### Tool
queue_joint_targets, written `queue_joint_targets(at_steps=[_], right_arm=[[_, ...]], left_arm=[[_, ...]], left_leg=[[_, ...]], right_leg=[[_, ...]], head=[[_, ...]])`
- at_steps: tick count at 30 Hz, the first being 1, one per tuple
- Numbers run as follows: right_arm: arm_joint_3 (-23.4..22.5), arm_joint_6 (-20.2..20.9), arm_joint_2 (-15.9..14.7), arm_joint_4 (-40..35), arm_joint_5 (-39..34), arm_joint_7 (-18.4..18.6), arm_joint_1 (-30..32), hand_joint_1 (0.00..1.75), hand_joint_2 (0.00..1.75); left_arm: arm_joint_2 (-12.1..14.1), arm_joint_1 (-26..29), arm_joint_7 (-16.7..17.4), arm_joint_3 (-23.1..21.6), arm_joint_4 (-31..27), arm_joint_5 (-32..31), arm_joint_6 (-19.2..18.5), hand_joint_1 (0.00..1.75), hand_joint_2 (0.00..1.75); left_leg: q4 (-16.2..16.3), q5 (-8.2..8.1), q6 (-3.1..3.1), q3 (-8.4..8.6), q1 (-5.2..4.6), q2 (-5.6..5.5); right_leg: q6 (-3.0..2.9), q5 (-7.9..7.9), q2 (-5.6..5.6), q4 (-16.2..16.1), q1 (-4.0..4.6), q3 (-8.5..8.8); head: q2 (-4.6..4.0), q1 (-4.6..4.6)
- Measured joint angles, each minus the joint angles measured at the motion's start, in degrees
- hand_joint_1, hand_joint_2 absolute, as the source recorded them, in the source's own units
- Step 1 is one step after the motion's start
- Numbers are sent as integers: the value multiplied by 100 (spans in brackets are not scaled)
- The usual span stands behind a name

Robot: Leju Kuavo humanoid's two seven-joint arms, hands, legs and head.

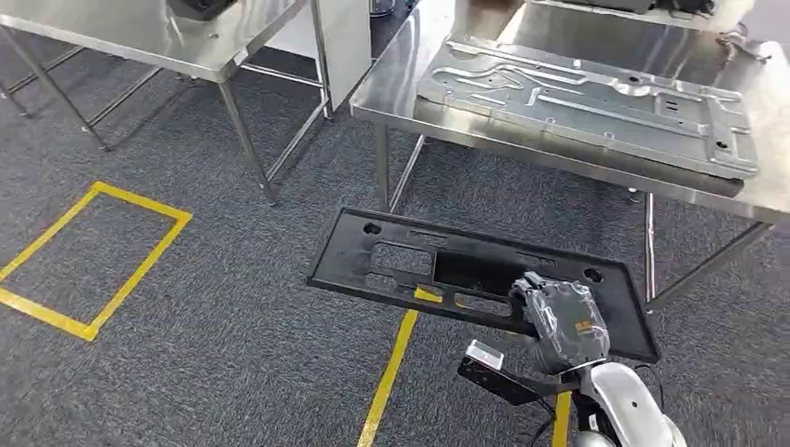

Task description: Take the parts from the cabinet and place them on the table.

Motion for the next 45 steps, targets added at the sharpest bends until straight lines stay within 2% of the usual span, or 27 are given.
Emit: queue_joint_targets(at_steps=[1, 4, 5, 7, 9, 11, 12, 14, 15, 16, 20, 21, 23, 25, 26, 27, 29, 30, 31, 32, 35, 36, 38, 40, 41, 43, 45], right_arm=[[0, 0, 0, 0, -2, 0, -18, 175, 175], [0, 0, -2, 2, -9, -2, -12, 175, 175], [0, -2, -4, 0, -11, -2, -20, 175, 175], [-2, -2, -15, 0, -15, -2, -42, 175, 175], [0, 0, -22, 2, -20, -2, -69, 175, 175], [0, 5, -22, 24, -22, -2, -66, 175, 175], [0, 7, -24, 33, -22, 0, -65, 175, 175], [0, 9, -24, 31, -28, -2, -68, 175, 175], [0, 9, -26, 31, -42, -2, -70, 175, 175], [0, 9, -28, 31, -44, -2, -86, 175, 175], [-2, 15, -42, 31, -70, -2, -105, 175, 175], [-2, 15, -48, 26, -79, -4, -103, 175, 175], [0, 20, -48, 28, -83, -7, -169, 175, 175], [0, 29, -50, 28, -83, -11, -179, 175, 175], [0, 33, -52, 31, -83, -11, -179, 175, 175], [0, 35, -50, 31, -83, -20, -178, 175, 175], [0, 42, -50, 31, -85, -17, -184, 175, 175], [0, 44, -50, 31, -85, -20, -193, 175, 175], [0, 46, -52, 31, -85, -20, -206, 175, 175], [2, 50, -52, 33, -90, -17, -241, 175, 175], [4, 68, -50, 31, -103, -18, -258, 175, 175], [4, 66, -57, 28, -98, -20, -269, 175, 175], [2, 59, -72, 28, -68, -15, -325, 175, 175], [7, 57, -70, 28, -66, -2, -367, 175, 175], [7, 59, -72, 31, -66, -2, -367, 175, 175], [4, 59, -76, 31, -59, 18, -368, 175, 175], [7, 59, -76, 31, -59, 17, -381, 175, 175]], left_arm=[[0, -1, 0, -2, 2, 11, 0, 0, 175], [-2, -5, 15, -2, 2, 35, -4, 0, 175], [-10, -29, 15, -5, 2, 46, -6, 0, 175], [-4, -45, 15, -18, 4, 50, -7, 0, 175], [-4, -28, 15, -22, 4, 52, -7, 0, 175], [-4, -15, 18, -22, 4, 74, -7, 0, 175], [-7, -15, 18, -22, 4, 96, -7, 0, 175], [-13, -22, 18, -22, 4, 120, -11, 0, 175], [-13, -26, 18, -22, 4, 133, -11, 0, 175], [-11, -24, 18, -22, 4, 149, -9, 0, 175], [-9, -61, 15, -22, 4, 157, -7, 0, 175], [-9, -68, 18, -22, 4, 157, -7, 0, 175], [-4, -68, 11, -22, 4, 160, -4, 0, 175], [-4, -30, 18, -22, 4, 162, -4, 0, 175], [-4, -11, 16, -22, 4, 164, -4, 0, 175], [-4, -4, 15, -22, 4, 164, -4, 0, 175], [-4, -6, 15, -22, 4, 164, -2, 0, 175], [-2, -5, 15, -22, 4, 164, -2, 0, 175], [2, -6, 15, -22, 4, 171, 0, 0, 175], [0, -4, 13, -22, 4, 173, 0, 0, 175], [0, -25, 15, -22, 4, 181, 15, 0, 175], [-11, -43, 15, -22, 4, 192, 18, 0, 175], [-7, -50, 15, -22, 4, 230, 26, 0, 175], [-9, -29, 15, -22, 4, 240, 33, 0, 175], [-9, -24, 15, -22, 4, 249, 35, 0, 175], [-11, -15, 15, -22, 4, 254, 37, 0, 175], [-20, -27, 15, -22, 4, 254, 37, 0, 175]], left_leg=[[-152, -93, 21, 61, 6, -198], [-184, -115, 108, 93, -38, -37], [-252, -78, 162, 119, 28, 30], [-315, -51, 240, 161, 28, 159], [-314, -63, 271, 165, 15, 295], [-312, -86, 266, 170, 15, 444], [-312, -103, 260, 186, 16, 510], [-312, -147, 214, 250, 20, 634], [-312, -178, 191, 295, 20, 692], [-311, -211, 148, 320, -17, 743], [-372, -265, 26, 437, -45, 985], [-346, -330, -29, 450, -16, 900], [217, -662, -31, 205, 2, 404], [1135, -1027, -35, -275, 1, 286], [1410, -1060, -36, -447, 1, 281], [1417, -941, -30, -500, 2, 278], [695, -388, -5, -256, 3, 237], [184, -98, 16, -52, 7, 92], [-65, -77, 50, 44, 17, -210], [-213, -108, 54, 73, 35, -265], [-194, -92, 123, 89, -19, -86], [-270, -45, 179, 123, 54, -31], [-314, -26, 247, 156, 34, 55], [-313, -30, 251, 150, 24, 153], [-312, -35, 254, 145, 25, 199], [-310, -49, 242, 156, 29, 252], [-310, -77, 206, 198, 37, 283]], right_leg=[[39, -27, 65, 69, 35, -39], [138, 18, 246, 40, -30, -93], [176, 19, 291, 38, 18, -105], [235, -176, -270, 308, 28, -208], [295, -589, -444, 1141, -26, -642], [343, -713, -468, 1716, -78, -975], [358, -583, -485, 1628, -99, -951], [358, -96, -587, 825, -115, -536], [333, 127, -744, 302, -106, -249], [294, 56, -1038, 51, -35, -129], [160, 63, -724, 20, 4, -151], [107, 94, -663, -50, -75, -85], [34, 95, -563, -65, -61, -67], [13, 83, -410, -59, -38, -64], [7, 78, -330, -48, -30, -64], [2, 72, -243, -33, -26, -59], [17, 43, -79, 6, -26, -41], [34, 23, -6, 31, -28, -32], [50, 11, 49, 51, -46, -50], [82, -2, 124, 112, -12, -93], [208, 62, 308, 40, -72, -130], [226, 44, 277, 87, -43, -135], [271, -220, -299, 485, -20, -314], [323, -652, -456, 1367, -62, -759], [344, -736, -468, 1683, -85, -926], [369, -495, -486, 1519, -130, -861], [366, 13, -517, 526, -146, -324]], head=[[0, 0], [0, 0], [0, -2], [0, 2], [0, 0], [0, 0], [0, 0], [0, 0], [0, 2], [0, 2], [0, 0], [0, 0], [0, 0], [0, 0], [0, 0], [0, -2], [0, -2], [0, 0], [0, 2], [0, 0], [0, 0], [0, -2], [0, 0], [0, 2], [0, 0], [0, 0], [0, 2]])
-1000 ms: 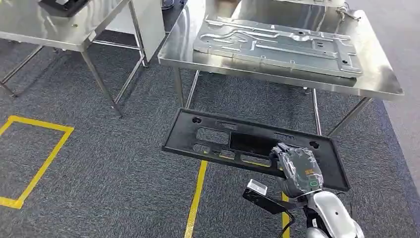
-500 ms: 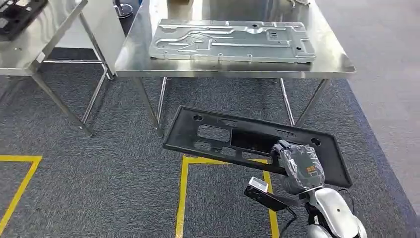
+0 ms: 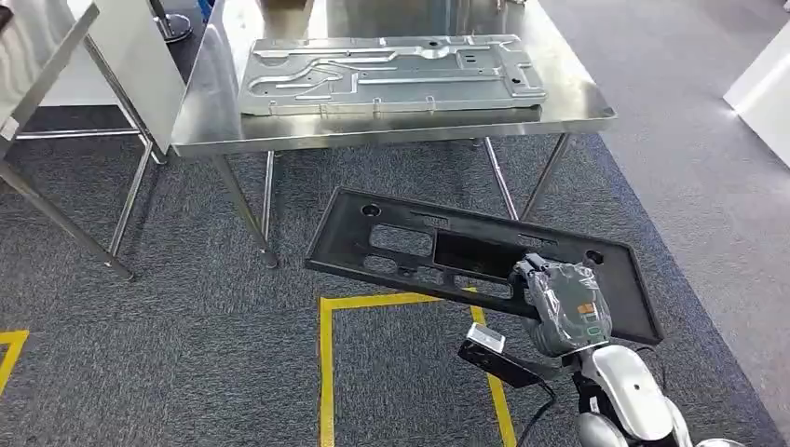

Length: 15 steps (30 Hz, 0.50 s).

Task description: Take the parts from the cabinet and place them on the table.

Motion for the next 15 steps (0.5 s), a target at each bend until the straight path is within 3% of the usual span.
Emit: queue_joint_targets(at_steps=[1, 2, 4, 5, 6, 11, 15], right_arm=[[0, -2, -2, -2, 0, 0, -9, 175, 175], [0, 0, -2, -2, 0, 0, -22, 175, 175], [0, -2, -4, -2, 0, 2, -30, 175, 175], [0, -2, -4, -2, 0, 7, -40, 175, 175], [4, -2, -4, -2, 0, 2, -55, 175, 175], [9, -2, -11, -2, 2, 2, -164, 175, 175], [11, -2, -11, -2, 2, 2, -196, 175, 175]], left_arm=[[2, -4, 0, 0, 0, 0, 0, 0, 175], [0, -7, 0, 0, 0, 2, 6, 0, 175], [0, -15, 0, 0, 0, 26, 13, 0, 175], [2, -8, 0, 2, 0, 39, 13, 0, 175], [2, -8, 0, 2, 0, 59, 13, 0, 175], [2, -15, 0, 13, 0, 107, 17, 0, 175], [2, -11, 0, 31, 0, 116, 26, 0, 175]], left_leg=[[0, -18, -30, 18, -1, 9], [15, -39, -73, 4, -42, 15], [10, -58, -120, 14, -52, 25], [-4, -77, 6, 12, -47, 27], [-8, -71, 5, 23, -45, 32], [-89, -43, -83, 76, -30, 32], [-109, -34, -150, 86, -19, 30]], right_leg=[[-17, 77, -44, -466, 3, 232], [-43, 23, -56, -518, 57, 260], [-84, 47, -22, -547, 51, 255], [-71, 48, -11, -555, 37, 265], [-85, 39, -4, -555, 50, 272], [-154, 11, -1, -548, 67, 278], [-166, 3, -1, -542, 78, 278]], head=[[0, 0], [0, -2], [0, -2], [0, -2], [0, -2], [0, -2], [0, -2]])
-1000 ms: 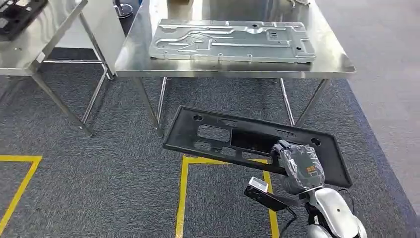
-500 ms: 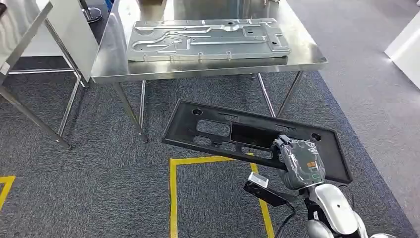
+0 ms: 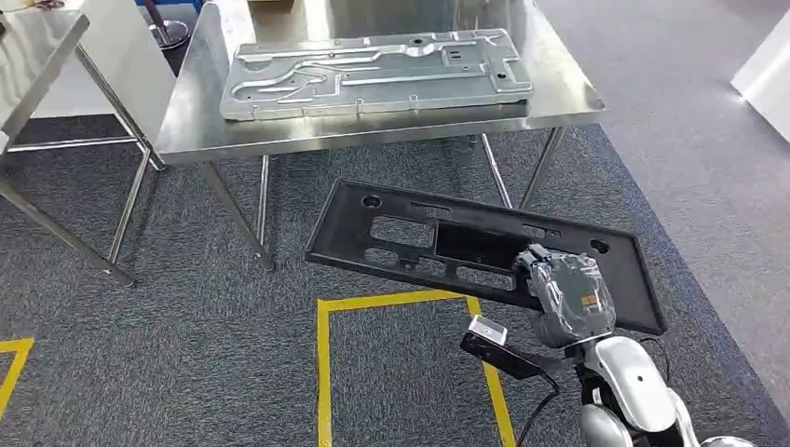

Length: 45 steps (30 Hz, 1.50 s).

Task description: Take the parts from the cabinet and place them on the table.

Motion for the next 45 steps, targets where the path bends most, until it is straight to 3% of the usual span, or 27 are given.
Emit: queue_joint_targets(at_steps=[5, 22, 24, 25, 26, 27, 29, 30, 31, 32, 33, 34, 35, 36, 37, 38, 41, 42, 43, 45], right_arm=[[11, 0, -17, 0, 0, 0, -69, 175, 175], [28, 0, -28, 0, 0, 0, -125, 175, 175], [28, 0, -31, 0, 0, 0, -126, 175, 175], [28, 0, -33, -4, 0, 2, -134, 175, 175], [26, -2, -48, -7, 2, 4, -110, 175, 175], [26, -7, -61, -11, 2, 2, -128, 175, 175], [26, -11, -77, -9, 0, -7, -152, 175, 175], [26, -11, -79, -7, 0, -4, -137, 175, 175], [28, -11, -85, 0, 2, -4, -129, 175, 175], [28, -9, -98, 2, 2, -4, -125, 175, 175], [28, -9, -109, 2, 2, -4, -126, 175, 175], [28, -9, -109, 2, 2, -2, -131, 175, 175], [28, -9, -109, 2, 0, -2, -129, 175, 175], [31, -7, -109, 31, 0, -2, -136, 175, 175], [28, -9, -109, 6, 0, -7, -132, 175, 175], [37, -7, -114, 9, 0, -4, -107, 175, 175], [33, -9, -116, 0, 4, 4, -124, 175, 175], [33, -9, -116, -2, 4, 2, -131, 175, 175], [33, -9, -120, -2, 4, 2, -144, 175, 175], [35, -9, -120, 0, 4, 2, -151, 175, 175]], left_arm=[[-2, -3, 0, 11, 0, 72, 4, 0, 175], [-2, -3, -66, 103, 0, 164, 33, 0, 175], [-2, -2, -79, 103, 0, 166, 33, 0, 175], [9, -3, -85, 103, 2, 168, 39, 0, 175], [-9, -2, -85, 105, 2, 170, 39, 0, 175], [-11, -11, -87, 105, 2, 173, 37, 0, 175], [-11, -12, -96, 107, 2, 181, 37, 0, 175], [-18, -14, -96, 109, 2, 188, 37, 0, 175], [-26, -9, -98, 109, 2, 192, 37, 0, 175], [-37, -5, -101, 109, 2, 192, 37, 0, 175], [-46, -3, -101, 109, 2, 194, 37, 0, 175], [-48, 0, -101, 109, 2, 194, 37, 0, 175], [-46, 0, -103, 109, 2, 192, 37, 0, 175], [26, 6, -101, 109, 39, 195, 44, 0, 175], [-24, -22, -101, 109, 33, 194, 41, 0, 175], [-20, -29, -103, 109, 35, 197, 48, 0, 175], [-35, -27, -105, 109, 35, 203, 46, 0, 175], [-33, -27, -107, 109, 35, 205, 46, 0, 175], [-37, -28, -109, 109, 35, 210, 35, 0, 175], [-42, -25, -120, 109, 35, 221, 39, 0, 175]], left_leg=[[-1, -5, -37, 0, 2, 1], [10, -11, -39, 1, -7, 0], [27, -25, -21, -10, -13, 1], [-106, 12, 79, 50, -15, 0], [-317, 120, 121, 236, 94, 22], [-453, 159, 157, 308, 92, 25], [-495, 188, 149, 341, 116, 55], [-490, 167, 119, 347, 135, 55], [-485, 145, 84, 364, 159, 53], [-470, 114, 33, 384, 194, 49], [-422, 60, -50, 408, 255, 42], [-340, -19, -150, 432, 332, 36], [-219, -124, -245, 433, 371, 33], [-153, -199, -340, 354, 330, 22], [-43, -274, -387, 334, 336, 20], [-85, -272, -401, 363, 344, 22], [-106, -314, -421, 446, 396, 15], [162, -443, -350, 342, 379, 7], [598, -620, -297, 104, 336, 7], [1678, -974, -220, -561, 222, -2]], right_leg=[[-6, -4, 1, 2, 2, 3], [-4, -3, 0, -7, -8, 15], [12, 22, -3, -52, -40, 23], [65, 52, -13, -126, -4, 90], [52, 26, -18, -92, -11, 127], [72, -92, 6, 91, -3, 47], [133, -467, 19, 846, -56, -343], [183, -608, 16, 1246, -109, -575], [234, -596, 12, 1411, -162, -693], [293, -471, 9, 1332, -211, -686], [358, -226, 4, 1013, -266, -556], [448, 87, -14, 503, -328, -304], [539, 249, -54, 48, -399, -112], [562, 38, 15, 182, -333, -132], [337, 13, 64, 192, -347, -171], [248, -39, 46, 234, -343, -198], [77, -123, 80, 289, -287, -165], [31, -153, 72, 275, -254, -115], [7, -169, 70, 264, -228, -78], [-63, -217, 70, 255, -138, -27]], head=[[0, 0], [0, 0], [0, 0], [0, -2], [0, 2], [0, 0], [0, 0], [0, 0], [0, 0], [0, 0], [0, 0], [0, 2], [0, 2], [0, 13], [0, -9], [0, -7], [0, -11], [0, -11], [0, -9], [0, -9]])
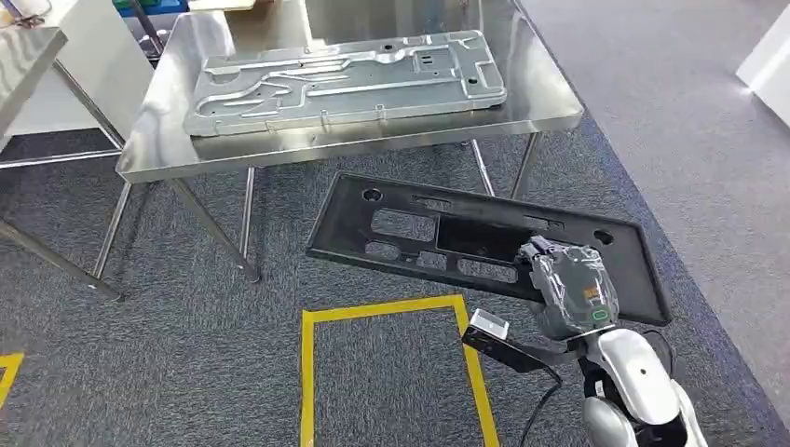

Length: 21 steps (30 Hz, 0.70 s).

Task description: Take the parts from the cabinet and place them on the table.

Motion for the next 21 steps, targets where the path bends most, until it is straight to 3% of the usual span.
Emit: queue_joint_targets(at_steps=[1, 2, 3, 5, 6, 7, 10, 11, 12, 13, 15, 16, 17, 18, 20, 21], right_arm=[[2, 2, 0, 0, 0, -4, 5, 175, 175], [4, 2, 0, 2, 0, -2, 6, 175, 175], [4, 2, 0, 2, 0, 0, 4, 175, 175], [4, 2, 0, 0, 0, 0, 0, 175, 175], [4, 2, 0, 2, 0, 0, 2, 175, 175], [4, 2, 0, 4, 0, 0, -25, 175, 175], [4, 4, 0, 7, 0, 2, -17, 175, 175], [7, 2, -2, -6, 0, -2, -22, 175, 175], [6, 2, -4, -7, 2, -2, -23, 175, 175], [0, 0, -15, -7, 0, -2, -60, 175, 175], [0, 2, -26, -2, 0, -2, -63, 175, 175], [2, 2, -31, 7, 0, -2, -49, 175, 175], [0, 7, -35, 20, 0, -2, -45, 175, 175], [0, 11, -37, 31, 0, 2, -46, 175, 175], [0, 11, -37, 35, 0, 2, -50, 175, 175], [0, 13, -39, 37, 0, 2, -54, 175, 175]], left_arm=[[2, 11, 0, 0, 0, 4, 2, 0, 175], [2, 23, 0, 0, 0, 7, 2, 0, 175], [0, 34, 0, 0, 0, 9, 0, 0, 175], [-2, 35, -2, 0, 0, 26, 0, 0, 175], [26, 36, -2, 0, 9, 42, 7, 0, 175], [-2, 32, -18, 0, 9, 52, 9, 0, 175], [28, 30, -20, 4, 17, 70, 28, 0, 175], [20, 23, -30, 7, 15, 77, 31, 0, 175], [13, 27, -35, 11, 15, 76, 33, 0, 175], [7, 31, -37, 13, 17, 81, 35, 0, 175], [-2, 26, -37, 13, 15, 85, 35, 0, 175], [-11, 26, -37, 15, 15, 90, 33, 0, 175], [-22, 26, -42, 17, 15, 101, 35, 0, 175], [-28, 31, -44, 20, 15, 103, 35, 0, 175], [-37, 31, -52, 28, 15, 120, 37, 0, 175], [-39, 31, -63, 33, 15, 129, 39, 0, 175]], left_leg=[[332, -11, 55, -263, -59, -6], [363, 131, 139, -386, -119, -9], [132, 413, 255, -382, -191, -18], [-758, 1114, 536, -153, -351, -58], [-988, 1213, 704, -71, -413, -108], [-1050, 1193, 717, -43, -404, -89], [-1292, 1120, 713, 54, -487, -81], [-1496, 1175, 686, 186, -391, -72], [-1600, 1192, 632, 280, -388, -61], [-1648, 1189, 642, 339, -375, -55], [-1657, 1136, 628, 406, -363, -55], [-1652, 1100, 622, 439, -361, -55], [-1646, 1061, 605, 481, -355, -56], [-1631, 1013, 581, 535, -343, -56], [-1588, 892, 519, 656, -312, -57], [-1566, 815, 466, 674, -309, -54]], right_leg=[[-39, -31, 8, 0, 52, 33], [-61, -63, 27, -1, 101, 79], [-81, -106, 46, -2, 156, 146], [-121, -195, 59, -18, 256, 305], [-139, -228, 61, -39, 226, 329], [-109, -244, 84, -42, 285, 334], [-31, -228, 85, -130, 197, 322], [12, -257, 68, -176, 248, 378], [34, -282, 13, -75, 235, 386], [56, -406, 6, 196, 219, 239], [116, -678, 0, 1014, 171, -276], [144, -721, -4, 1329, 141, -526], [172, -629, -8, 1421, 116, -674], [201, -376, -21, 1238, 99, -669], [240, 291, -55, 351, 63, -346], [242, 387, -90, -21, 56, -180]], head=[[0, -2], [0, -2], [0, 0], [0, 0], [0, 7], [0, 9], [0, 9], [0, 9], [0, 11], [0, 9], [0, 9], [0, 11], [0, 9], [0, 9], [0, 9], [0, 9]])
